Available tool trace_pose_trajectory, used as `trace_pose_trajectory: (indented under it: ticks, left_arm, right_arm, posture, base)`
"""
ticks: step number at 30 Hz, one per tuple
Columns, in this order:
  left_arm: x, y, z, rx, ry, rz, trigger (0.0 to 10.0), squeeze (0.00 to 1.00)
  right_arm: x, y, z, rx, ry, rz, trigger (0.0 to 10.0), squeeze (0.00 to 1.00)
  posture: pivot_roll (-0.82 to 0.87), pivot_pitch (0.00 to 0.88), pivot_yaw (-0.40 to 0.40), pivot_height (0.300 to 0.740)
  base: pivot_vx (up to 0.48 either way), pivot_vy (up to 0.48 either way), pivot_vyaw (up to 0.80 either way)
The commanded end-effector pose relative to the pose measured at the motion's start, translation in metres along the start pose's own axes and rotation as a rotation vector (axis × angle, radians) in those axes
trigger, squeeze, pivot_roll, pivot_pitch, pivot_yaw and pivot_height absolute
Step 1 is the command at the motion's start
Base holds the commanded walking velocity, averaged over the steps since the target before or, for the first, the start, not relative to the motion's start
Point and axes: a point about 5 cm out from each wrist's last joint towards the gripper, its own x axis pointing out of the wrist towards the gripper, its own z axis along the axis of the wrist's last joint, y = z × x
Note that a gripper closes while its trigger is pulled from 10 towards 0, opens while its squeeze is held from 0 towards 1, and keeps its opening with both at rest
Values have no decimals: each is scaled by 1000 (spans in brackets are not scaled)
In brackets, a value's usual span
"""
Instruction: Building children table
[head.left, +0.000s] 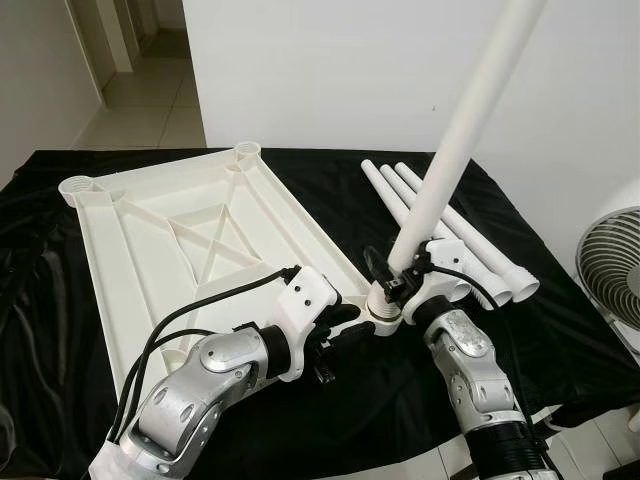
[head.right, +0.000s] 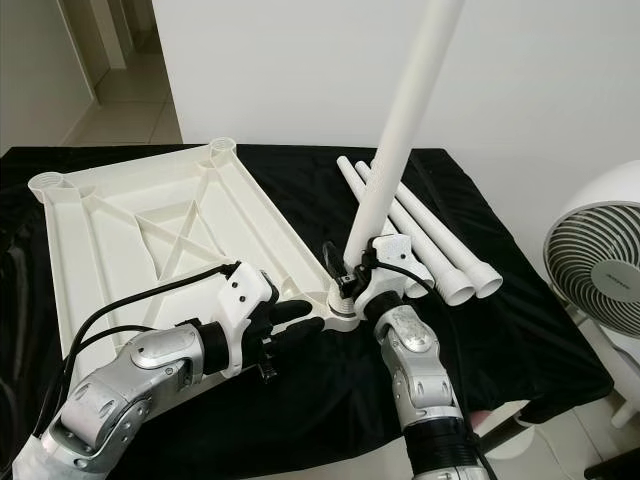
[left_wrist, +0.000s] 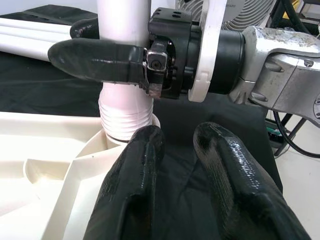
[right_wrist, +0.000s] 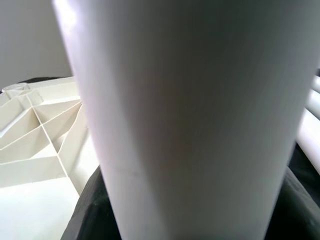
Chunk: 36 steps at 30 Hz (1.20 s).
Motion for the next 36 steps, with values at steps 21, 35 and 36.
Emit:
trace_pose_trajectory:
  ticks: [21, 35, 36]
  left_arm:
    - [-1, -3, 4, 3, -3, -48, 10000, 0]
    - [-4, -3, 4, 3, 1, -44, 10000, 0]
    - [-4, -3, 5, 4, 0, -45, 10000, 0]
  right_arm:
    - [-20, -1, -17, -157, 78, 95, 10000, 0]
    - [-23, 2, -19, -214, 71, 168, 10000, 0]
    - [-21, 0, -21, -175, 89, 152, 10000, 0]
  posture:
    - [33, 62, -14, 740]
    - [42, 66, -13, 740]
    - [42, 66, -13, 740]
  base:
    - [0, 0, 0]
    - [0, 0, 0]
    - [0, 0, 0]
